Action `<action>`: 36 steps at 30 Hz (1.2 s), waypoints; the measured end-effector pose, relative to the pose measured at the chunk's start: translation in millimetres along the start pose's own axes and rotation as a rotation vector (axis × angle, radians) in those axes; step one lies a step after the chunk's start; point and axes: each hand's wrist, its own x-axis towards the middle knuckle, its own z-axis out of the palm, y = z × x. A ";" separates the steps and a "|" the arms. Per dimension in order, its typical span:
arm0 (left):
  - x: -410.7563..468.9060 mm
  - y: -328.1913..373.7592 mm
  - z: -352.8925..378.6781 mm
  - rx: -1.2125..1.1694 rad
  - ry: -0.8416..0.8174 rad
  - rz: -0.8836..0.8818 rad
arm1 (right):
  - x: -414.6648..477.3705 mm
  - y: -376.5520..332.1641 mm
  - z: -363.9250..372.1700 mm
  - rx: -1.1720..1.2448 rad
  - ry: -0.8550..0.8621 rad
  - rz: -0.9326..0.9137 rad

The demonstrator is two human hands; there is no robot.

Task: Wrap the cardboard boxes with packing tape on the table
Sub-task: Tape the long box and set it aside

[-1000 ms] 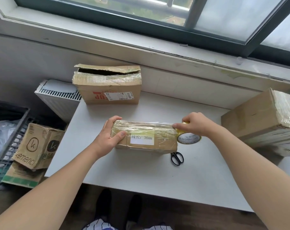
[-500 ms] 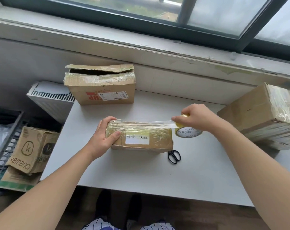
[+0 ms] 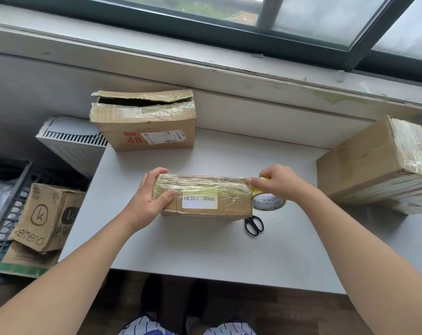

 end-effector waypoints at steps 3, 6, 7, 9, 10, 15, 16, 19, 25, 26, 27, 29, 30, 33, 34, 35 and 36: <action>0.2 2.1 -3.1 0.150 -0.004 0.076 | 0.8 1.4 2.0 0.021 -0.013 -0.004; 3.9 4.1 -5.4 0.745 0.091 0.254 | 1.8 2.1 3.4 0.013 -0.016 -0.015; 4.9 9.4 -3.3 0.954 0.100 0.309 | 2.1 2.2 3.8 0.008 -0.013 -0.020; 6.2 27.0 5.8 1.181 0.014 0.309 | 3.0 2.5 5.8 -0.002 -0.009 -0.029; 7.4 35.6 12.7 1.210 -0.039 0.262 | 3.0 2.8 6.9 -0.004 -0.005 -0.032; 24.0 67.0 54.2 1.284 -0.153 0.244 | 3.3 3.9 10.0 -0.037 0.008 -0.049; 27.4 72.0 64.3 1.285 -0.166 0.262 | 2.9 3.6 10.0 -0.047 0.013 -0.051; 35.0 82.6 88.7 1.273 -0.171 0.297 | 3.7 2.7 9.7 -0.063 0.022 -0.056; 44.9 89.5 104.6 1.251 -0.187 0.305 | 9.7 2.3 7.1 -0.074 0.008 -0.080; 45.4 90.5 108.8 1.253 -0.194 0.319 | 10.2 2.3 7.3 -0.081 0.007 -0.086; 45.3 91.4 113.9 1.260 -0.197 0.336 | 10.4 3.0 8.5 -0.084 0.009 -0.091; 45.8 94.0 124.4 1.273 -0.179 0.360 | 10.6 5.2 10.8 -0.082 0.024 -0.089; 45.8 95.4 128.2 1.274 -0.161 0.364 | 10.3 5.7 11.3 -0.080 0.027 -0.084; 45.2 98.0 132.7 1.284 -0.121 0.362 | 9.2 5.7 11.3 -0.064 0.017 -0.074; 44.9 98.6 132.7 1.289 -0.114 0.356 | 8.6 5.3 11.1 -0.059 0.014 -0.070; 44.4 99.3 133.2 1.291 -0.111 0.347 | 7.8 5.2 10.9 -0.055 0.013 -0.067; 44.7 100.6 133.9 1.293 -0.113 0.339 | 7.3 4.8 10.1 -0.051 0.015 -0.064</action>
